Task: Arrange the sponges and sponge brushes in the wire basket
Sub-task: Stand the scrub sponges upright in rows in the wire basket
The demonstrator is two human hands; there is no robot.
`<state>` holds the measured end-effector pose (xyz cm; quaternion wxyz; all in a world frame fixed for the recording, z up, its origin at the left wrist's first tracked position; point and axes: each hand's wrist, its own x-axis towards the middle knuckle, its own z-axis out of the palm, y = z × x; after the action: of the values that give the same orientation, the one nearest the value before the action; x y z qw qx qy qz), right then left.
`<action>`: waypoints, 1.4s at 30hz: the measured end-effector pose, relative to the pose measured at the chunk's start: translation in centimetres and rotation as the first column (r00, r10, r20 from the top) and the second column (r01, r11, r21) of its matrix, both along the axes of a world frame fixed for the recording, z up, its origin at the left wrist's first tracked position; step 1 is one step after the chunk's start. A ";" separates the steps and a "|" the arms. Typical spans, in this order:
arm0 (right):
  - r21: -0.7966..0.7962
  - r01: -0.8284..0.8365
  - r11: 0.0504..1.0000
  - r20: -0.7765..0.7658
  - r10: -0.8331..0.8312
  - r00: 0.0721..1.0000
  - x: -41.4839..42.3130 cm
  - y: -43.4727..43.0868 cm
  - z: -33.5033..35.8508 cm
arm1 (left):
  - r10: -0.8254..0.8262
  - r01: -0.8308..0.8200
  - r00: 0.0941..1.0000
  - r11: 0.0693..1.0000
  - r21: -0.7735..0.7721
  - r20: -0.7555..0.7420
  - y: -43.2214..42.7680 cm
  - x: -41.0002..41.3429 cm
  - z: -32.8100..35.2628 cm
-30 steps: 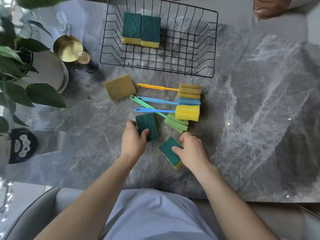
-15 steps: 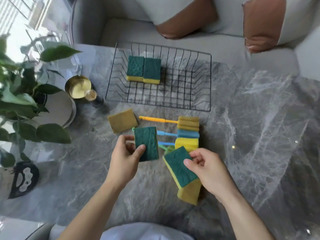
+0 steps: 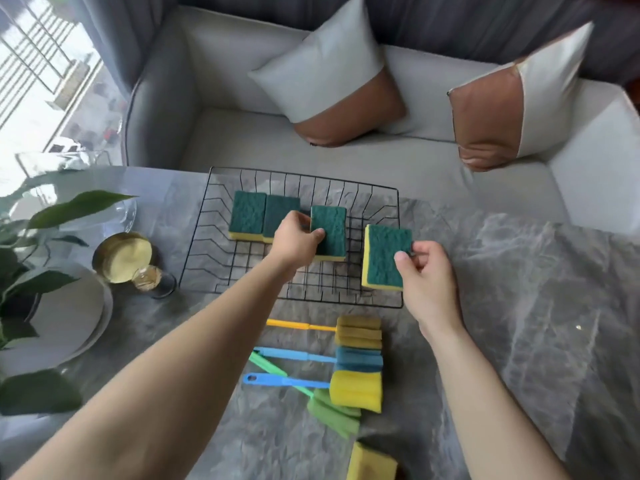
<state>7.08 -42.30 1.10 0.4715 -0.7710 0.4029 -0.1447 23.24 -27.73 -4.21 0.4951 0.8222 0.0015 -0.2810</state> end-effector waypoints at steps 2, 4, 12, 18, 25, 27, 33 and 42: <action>-0.031 -0.001 1.000 -0.017 0.001 1.000 1.8 -0.8 -0.8 | -0.034 0.033 0.999 0.998 0.048 0.020 -1.1 1.4 -1.3; -0.078 -0.015 0.997 -0.040 0.012 0.999 3.4 -1.5 -1.3 | -0.082 0.073 0.995 0.989 0.125 0.063 -1.8 2.3 -2.1; -0.189 -0.139 0.972 -0.212 0.097 0.972 8.5 -1.8 -3.3 | -0.431 0.182 0.763 0.859 0.479 0.482 -1.2 2.2 -3.6; -0.266 -0.225 0.937 -0.330 0.131 0.935 9.9 0.0 -5.4 | -0.583 0.177 0.600 0.765 0.619 0.548 0.6 0.9 -5.1; -0.365 -0.247 0.898 -0.450 0.062 0.891 10.0 1.7 -6.5 | -0.679 0.274 0.616 0.661 0.699 0.401 1.5 1.1 -6.6; -0.373 -0.267 0.889 -0.454 0.076 0.888 9.8 2.0 -6.7 | -0.676 0.249 0.603 0.663 0.706 0.423 1.7 1.2 -6.7; -0.373 -0.526 0.764 -0.644 0.195 0.740 9.0 2.2 -7.6 | -0.649 0.226 0.622 0.684 0.694 0.437 1.6 1.2 -6.7; -0.465 -0.505 0.727 -0.571 0.189 0.799 8.6 2.1 -8.8 | -0.629 0.181 0.643 0.679 0.712 0.436 1.3 1.0 -7.2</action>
<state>15.66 -40.24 -7.71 0.1065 -0.9524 0.2840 0.0292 24.29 -26.45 -11.39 0.0885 0.9541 -0.2773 -0.0698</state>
